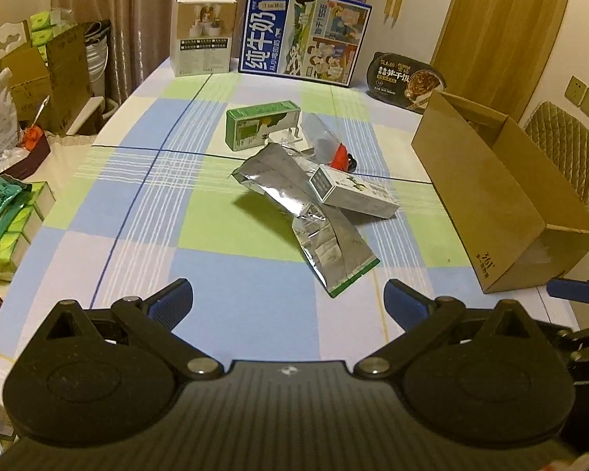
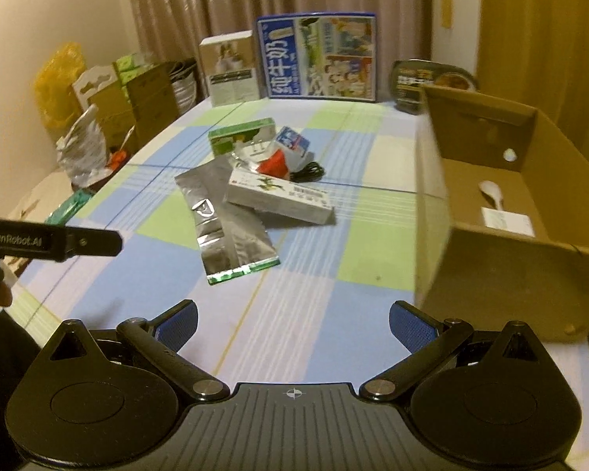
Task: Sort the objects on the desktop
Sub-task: 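Move both tools back over the remaining items on the table, then grasp the silver foil bag with the left gripper while the right gripper grasps the parrot ointment box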
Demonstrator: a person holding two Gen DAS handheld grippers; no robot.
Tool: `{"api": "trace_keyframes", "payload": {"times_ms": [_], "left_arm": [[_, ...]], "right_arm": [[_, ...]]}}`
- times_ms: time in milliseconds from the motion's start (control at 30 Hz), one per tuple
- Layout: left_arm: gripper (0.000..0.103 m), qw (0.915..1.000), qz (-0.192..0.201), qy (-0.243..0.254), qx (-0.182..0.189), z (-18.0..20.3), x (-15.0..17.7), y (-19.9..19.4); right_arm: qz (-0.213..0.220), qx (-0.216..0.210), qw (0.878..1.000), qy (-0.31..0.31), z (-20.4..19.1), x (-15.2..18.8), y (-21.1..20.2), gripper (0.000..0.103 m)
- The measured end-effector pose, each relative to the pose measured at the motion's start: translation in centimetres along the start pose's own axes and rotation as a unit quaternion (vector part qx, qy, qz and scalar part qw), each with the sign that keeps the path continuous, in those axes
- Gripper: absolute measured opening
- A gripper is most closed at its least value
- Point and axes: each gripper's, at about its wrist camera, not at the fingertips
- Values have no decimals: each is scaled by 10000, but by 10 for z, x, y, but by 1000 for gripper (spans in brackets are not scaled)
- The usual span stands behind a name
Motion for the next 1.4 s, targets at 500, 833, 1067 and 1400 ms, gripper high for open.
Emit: {"api": "trace_keyframes", "payload": {"times_ms": [500, 833, 1067, 1400], "left_arm": [[101, 9990, -345, 54, 283, -3, -36, 83], [97, 9964, -590, -106, 605, -2, -52, 138], [85, 9944, -713, -235, 742, 3, -57, 166], [44, 9933, -836, -18, 802, -12, -61, 161]], "right_arm": [[-295, -124, 9965, -769, 2, -27, 92, 101], [-500, -131, 9940, -968, 11, -30, 136, 100], [-555, -141, 9931, -1025, 11, -32, 149, 100], [-421, -97, 9857, -1628, 5, -55, 155, 100]]}}
Point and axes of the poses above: each gripper's, at about its wrist camera, not at the fingertips, and y roughly the way its jaws point, z to its right, x to its underside, and after that the axes turned 2 degrees about -y, right-handed
